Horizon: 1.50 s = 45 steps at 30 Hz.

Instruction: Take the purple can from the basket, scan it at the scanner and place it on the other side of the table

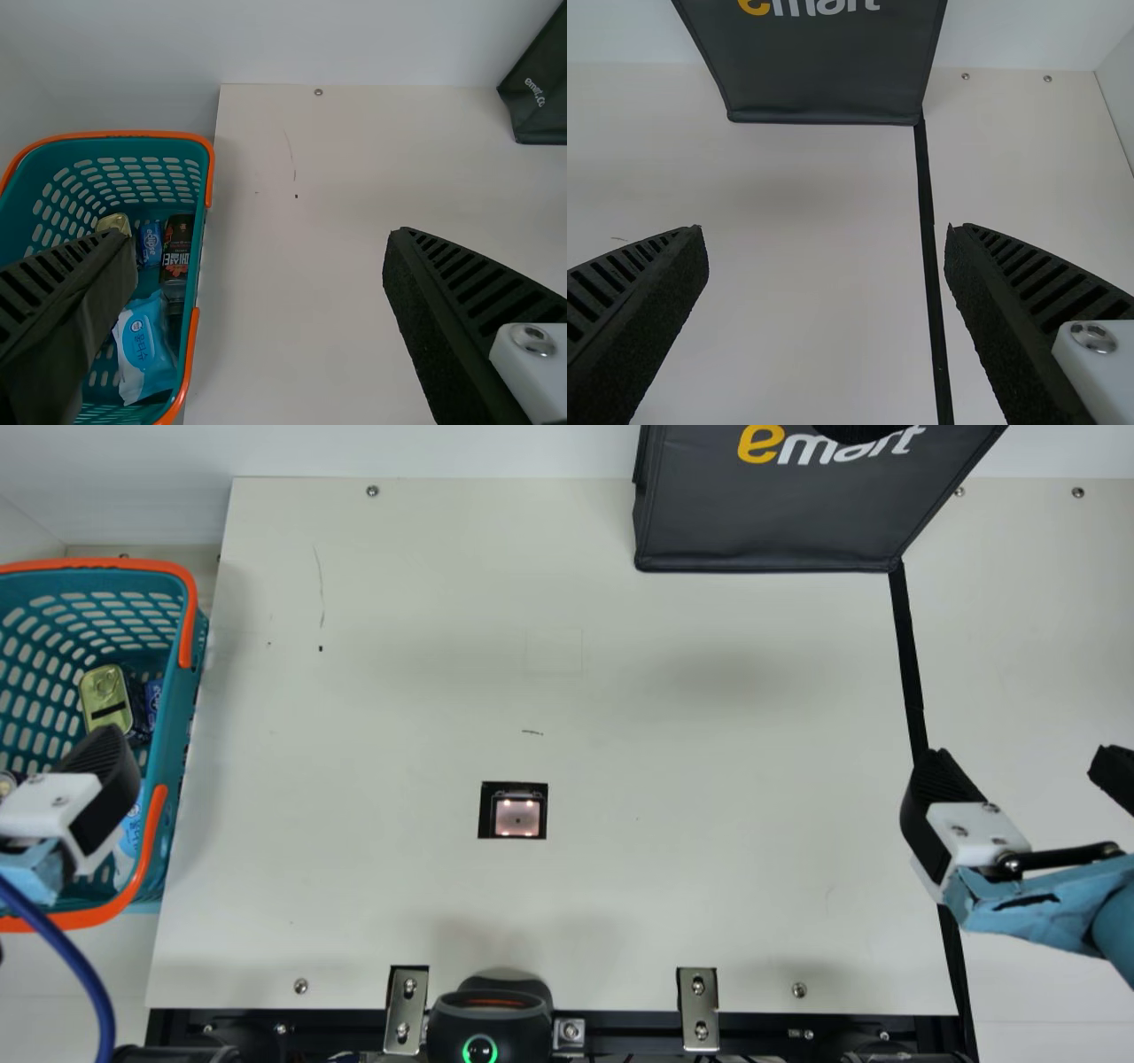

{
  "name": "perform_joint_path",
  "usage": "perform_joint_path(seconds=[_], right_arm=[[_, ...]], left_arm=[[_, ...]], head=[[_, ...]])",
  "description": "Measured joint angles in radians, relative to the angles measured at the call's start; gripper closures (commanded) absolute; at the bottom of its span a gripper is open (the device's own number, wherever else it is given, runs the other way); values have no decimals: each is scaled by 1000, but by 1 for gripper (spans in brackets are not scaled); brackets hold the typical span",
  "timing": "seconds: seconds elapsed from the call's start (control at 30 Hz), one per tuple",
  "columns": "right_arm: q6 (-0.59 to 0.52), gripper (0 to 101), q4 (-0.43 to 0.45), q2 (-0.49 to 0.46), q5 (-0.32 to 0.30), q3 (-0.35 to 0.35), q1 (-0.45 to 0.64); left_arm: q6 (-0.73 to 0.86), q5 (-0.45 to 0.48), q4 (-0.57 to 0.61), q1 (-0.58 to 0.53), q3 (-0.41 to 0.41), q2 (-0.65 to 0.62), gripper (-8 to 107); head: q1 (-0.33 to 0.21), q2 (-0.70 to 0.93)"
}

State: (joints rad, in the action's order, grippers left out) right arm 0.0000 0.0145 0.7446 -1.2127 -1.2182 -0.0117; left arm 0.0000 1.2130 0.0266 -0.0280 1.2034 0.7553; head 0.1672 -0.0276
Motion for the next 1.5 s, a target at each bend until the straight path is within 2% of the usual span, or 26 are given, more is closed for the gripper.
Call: perform_joint_path(seconds=[0.13,0.6,1.5], right_arm=[[0,6,0,0,0,0,0],[0,6,0,0,0,0,0],[0,6,0,0,-1,0,0]], left_arm=[[0,0,0,0,0,0,9],[0,0,0,0,0,0,9],[0,0,0,0,0,0,9]], head=[[0,32],[0,339],[0,345]])
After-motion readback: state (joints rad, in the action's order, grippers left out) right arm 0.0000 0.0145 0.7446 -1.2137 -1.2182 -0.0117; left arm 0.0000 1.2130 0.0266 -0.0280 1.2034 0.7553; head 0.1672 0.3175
